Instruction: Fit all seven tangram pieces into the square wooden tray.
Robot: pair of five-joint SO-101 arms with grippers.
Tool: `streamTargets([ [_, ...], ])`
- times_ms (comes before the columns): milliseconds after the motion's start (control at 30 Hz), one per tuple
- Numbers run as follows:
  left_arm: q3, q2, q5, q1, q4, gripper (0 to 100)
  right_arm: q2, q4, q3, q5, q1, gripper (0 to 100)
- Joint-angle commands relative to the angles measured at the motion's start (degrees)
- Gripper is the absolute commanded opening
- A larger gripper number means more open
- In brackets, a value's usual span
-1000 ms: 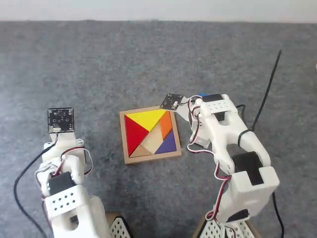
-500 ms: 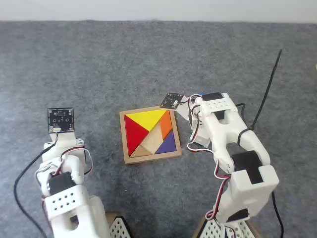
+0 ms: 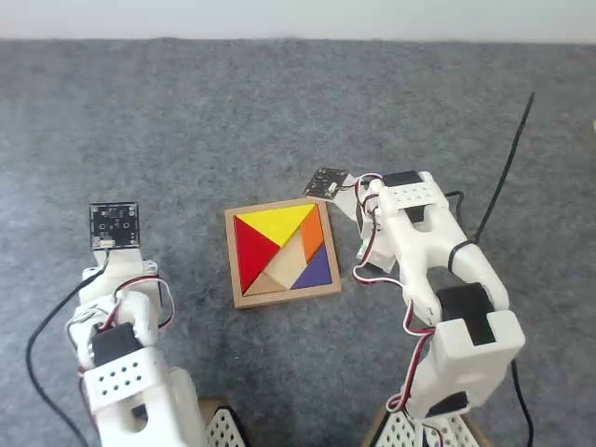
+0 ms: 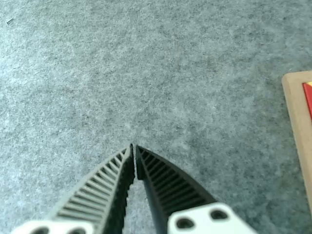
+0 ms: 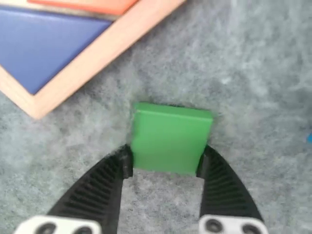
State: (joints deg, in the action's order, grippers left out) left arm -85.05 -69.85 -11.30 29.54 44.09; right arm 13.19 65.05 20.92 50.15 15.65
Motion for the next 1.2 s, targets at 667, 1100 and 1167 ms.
streamTargets([
  [667,2.15,0.18,0.26,0.26,-0.97,1,-15.16,22.2,-17.76,-9.23,-11.3,8.0],
  [1100,2.15,0.18,0.26,0.35,-0.88,1,-27.56,17.71,-9.05,-24.53,10.86,8.3],
  [1167,2.15,0.18,0.26,0.44,-0.88,1,-27.56,12.18,-4.4,-25.05,15.69,8.4],
])
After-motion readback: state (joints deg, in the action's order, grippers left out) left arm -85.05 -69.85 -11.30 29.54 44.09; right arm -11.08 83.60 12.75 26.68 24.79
